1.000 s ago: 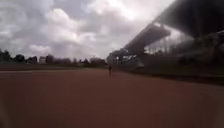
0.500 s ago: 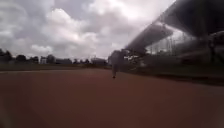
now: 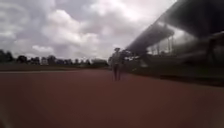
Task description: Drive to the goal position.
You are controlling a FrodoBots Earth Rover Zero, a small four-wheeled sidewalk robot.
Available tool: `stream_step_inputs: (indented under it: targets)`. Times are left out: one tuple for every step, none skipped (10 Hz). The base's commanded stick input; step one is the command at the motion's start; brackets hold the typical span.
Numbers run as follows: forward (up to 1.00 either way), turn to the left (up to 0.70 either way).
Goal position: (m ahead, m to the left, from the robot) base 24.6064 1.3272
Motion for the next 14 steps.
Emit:
stream_step_inputs:
  targets:
    - [0.7,0.0]
    - [0.7,0.0]
    - [0.7,0.0]
    - [0.7,0.0]
    - [0.7,0.0]
    - [0.7,0.0]
    - [0.7,0.0]
    - [0.7,0.0]
    - [0.7,0.0]
    - [0.7,0.0]
    - [0.7,0.0]
    - [0.7,0.0]
    - [0.7,0.0]
    - [0.7,0.0]
